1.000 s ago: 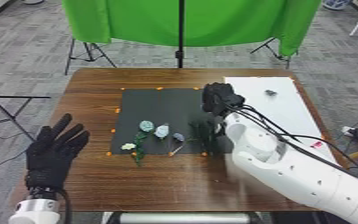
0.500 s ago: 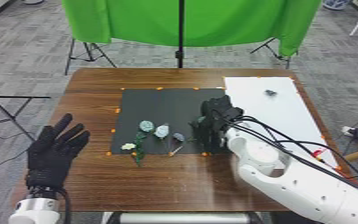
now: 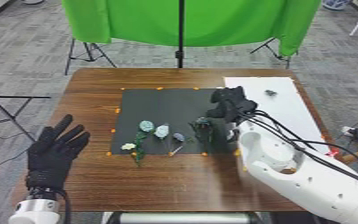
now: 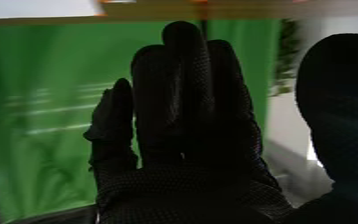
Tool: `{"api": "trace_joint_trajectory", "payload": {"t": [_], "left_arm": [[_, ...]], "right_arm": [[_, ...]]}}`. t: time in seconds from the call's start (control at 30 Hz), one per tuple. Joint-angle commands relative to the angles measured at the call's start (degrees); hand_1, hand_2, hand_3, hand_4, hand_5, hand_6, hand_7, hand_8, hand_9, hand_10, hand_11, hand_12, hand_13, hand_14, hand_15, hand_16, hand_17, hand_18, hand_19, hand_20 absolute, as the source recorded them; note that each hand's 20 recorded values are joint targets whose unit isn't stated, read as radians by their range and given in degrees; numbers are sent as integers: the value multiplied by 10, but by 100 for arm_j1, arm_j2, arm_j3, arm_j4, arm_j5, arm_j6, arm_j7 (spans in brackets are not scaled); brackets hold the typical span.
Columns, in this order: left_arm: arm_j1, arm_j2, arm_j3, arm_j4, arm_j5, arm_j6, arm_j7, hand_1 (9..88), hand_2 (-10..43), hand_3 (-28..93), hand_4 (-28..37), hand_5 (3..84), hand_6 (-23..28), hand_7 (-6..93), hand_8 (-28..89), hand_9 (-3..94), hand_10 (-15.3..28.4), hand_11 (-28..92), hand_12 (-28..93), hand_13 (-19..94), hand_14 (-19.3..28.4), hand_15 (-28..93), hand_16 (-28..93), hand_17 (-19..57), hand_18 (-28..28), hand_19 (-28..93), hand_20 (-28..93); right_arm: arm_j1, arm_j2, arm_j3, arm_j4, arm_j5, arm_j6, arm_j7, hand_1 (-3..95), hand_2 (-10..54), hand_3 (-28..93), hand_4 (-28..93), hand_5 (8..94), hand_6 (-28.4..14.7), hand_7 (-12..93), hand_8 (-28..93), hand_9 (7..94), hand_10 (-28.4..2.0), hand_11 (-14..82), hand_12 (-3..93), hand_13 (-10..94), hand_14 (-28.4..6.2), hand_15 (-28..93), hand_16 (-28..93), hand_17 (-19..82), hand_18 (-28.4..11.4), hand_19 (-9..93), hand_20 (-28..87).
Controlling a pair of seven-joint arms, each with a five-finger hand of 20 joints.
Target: Arrange flowers
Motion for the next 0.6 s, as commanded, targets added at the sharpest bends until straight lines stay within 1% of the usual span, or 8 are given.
{"api": "trace_joint_trajectory", "payload": {"t": [0.03, 0.23, 0.4, 0.47, 0.5, 0.53, 0.57, 0.6], "left_arm": [[13, -94, -42, 73, 32, -125, -65, 182, 126, 733, -283, 368, 88, 109, -97, 349, 211, 247, 103, 241, 284, 534, -99, -96, 282, 593, 64], [27, -76, -53, 67, 42, -141, -73, 174, 123, 733, -283, 366, 86, 109, -97, 348, 211, 244, 103, 240, 284, 531, -99, -97, 282, 590, 61], [-84, -117, -62, 82, 90, -175, -165, 173, 123, 733, -283, 366, 85, 109, -96, 348, 211, 243, 105, 240, 284, 530, -97, -97, 282, 589, 61], [-79, -102, -41, 69, 75, -147, -134, 173, 123, 734, -283, 365, 85, 109, -96, 348, 211, 242, 105, 240, 284, 530, -96, -98, 282, 589, 61], [-96, -44, -10, 79, 36, -134, -83, 172, 123, 734, -283, 365, 86, 109, -96, 348, 210, 242, 105, 240, 284, 529, -96, -98, 282, 589, 61], [-122, -44, -11, 84, 40, -143, -96, 172, 123, 734, -283, 366, 86, 109, -96, 348, 211, 243, 105, 240, 284, 529, -96, -98, 282, 589, 61], [-130, 13, 19, 85, -1, -113, -38, 172, 123, 734, -283, 366, 86, 109, -96, 348, 211, 243, 106, 240, 284, 530, -96, -98, 282, 589, 61], [-165, 18, 26, 95, 3, -125, -44, 172, 123, 734, -283, 366, 86, 109, -96, 348, 211, 243, 106, 240, 284, 530, -96, -98, 282, 589, 61]], "right_arm": [[1339, 327, -430, 1353, 690, 107, 824, 320, -95, 769, -283, 592, 8, 153, -131, 615, -130, 264, 142, 549, -107, 712, 125, 203, -208, 823, 476], [1758, 294, -751, 1922, 905, -102, 1148, 320, -95, 803, -283, 555, 3, 151, -134, 566, -143, 223, 138, 523, -115, 699, 108, 203, -208, 825, 466], [1725, -4, -685, 2214, 932, -490, 1145, 319, -95, 805, -283, 528, 7, 146, -134, 560, -146, 216, 139, 517, -117, 702, 99, 201, -208, 827, 461], [1693, -155, -665, 2308, 943, -593, 1121, 318, -95, 807, -283, 518, 9, 143, -133, 559, -146, 216, 140, 517, -118, 702, 97, 201, -208, 828, 460], [1654, -217, -595, 2334, 935, -728, 1094, 318, -95, 806, -283, 515, 10, 142, -132, 559, -145, 216, 140, 517, -118, 702, 96, 201, -208, 828, 459], [1626, -280, -541, 2363, 934, -890, 1109, 318, -95, 806, -283, 513, 11, 143, -131, 559, -146, 216, 140, 517, -118, 703, 95, 200, -208, 828, 458], [1609, -338, -496, 2395, 951, -1039, 1141, 318, -95, 805, -283, 509, 14, 143, -131, 559, -146, 216, 140, 516, -118, 703, 95, 199, -208, 827, 458], [1590, -381, -452, 2435, 962, -1149, 1166, 318, -95, 804, -283, 505, 17, 142, -131, 559, -146, 216, 140, 514, -118, 703, 94, 197, -208, 827, 457]]}}
